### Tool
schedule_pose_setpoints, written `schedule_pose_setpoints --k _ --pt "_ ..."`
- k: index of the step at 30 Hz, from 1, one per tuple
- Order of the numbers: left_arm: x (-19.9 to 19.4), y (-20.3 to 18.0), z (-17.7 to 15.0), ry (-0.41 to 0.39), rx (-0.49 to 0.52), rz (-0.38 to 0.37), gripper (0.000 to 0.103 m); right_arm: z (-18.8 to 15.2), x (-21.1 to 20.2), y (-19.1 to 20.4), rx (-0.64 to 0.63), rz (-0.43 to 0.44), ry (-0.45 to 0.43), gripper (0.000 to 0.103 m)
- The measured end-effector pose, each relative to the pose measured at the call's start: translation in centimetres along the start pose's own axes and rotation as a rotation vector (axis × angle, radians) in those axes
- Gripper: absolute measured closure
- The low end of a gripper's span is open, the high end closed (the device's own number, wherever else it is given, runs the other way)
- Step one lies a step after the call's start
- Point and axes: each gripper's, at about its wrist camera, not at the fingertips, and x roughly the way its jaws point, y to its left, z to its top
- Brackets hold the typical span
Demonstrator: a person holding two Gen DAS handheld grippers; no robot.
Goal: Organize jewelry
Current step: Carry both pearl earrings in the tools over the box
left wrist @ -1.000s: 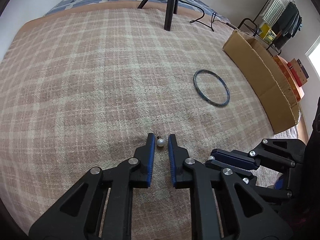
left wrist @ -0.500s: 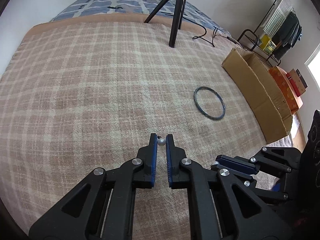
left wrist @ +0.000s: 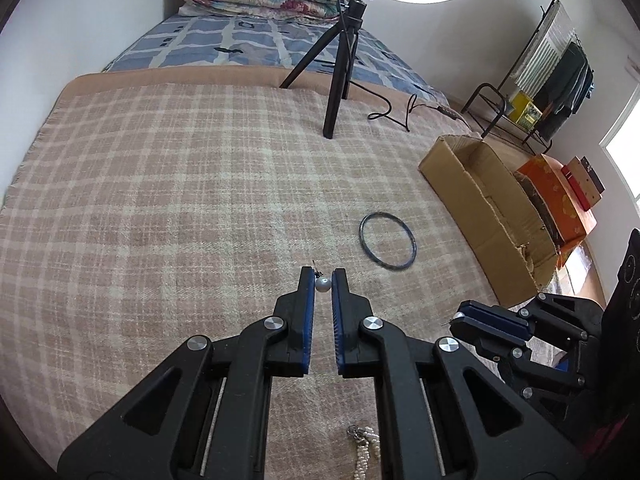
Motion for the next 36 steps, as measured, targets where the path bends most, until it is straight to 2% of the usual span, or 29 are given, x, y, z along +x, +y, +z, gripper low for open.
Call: schedule_pose_setpoints --k 11,25,32,36 --pt "-0.4 -5.0 1.1 -0.029 0.042 -0.055 0.097 0.2 -5.0 -4.1 0.064 -0.084 -0.083 0.097" --pt "1.5 -13.4 3.4 -0.043 0.103 -0.132 0.097 -0.8 -11.2 -13.5 0.247 -0.237 -0.186 0.097" --pt "3.5 -17.9 5.1 -0.046 0.138 -0.174 0.097 -1.7 -12.7 -18.3 0.358 -0.289 -0.215 0.097" --pt "5.1 -20.1 5.1 -0.027 0.159 -0.195 0.097 -1.7 -12.5 -20.1 0.379 -0.311 -0.213 0.097"
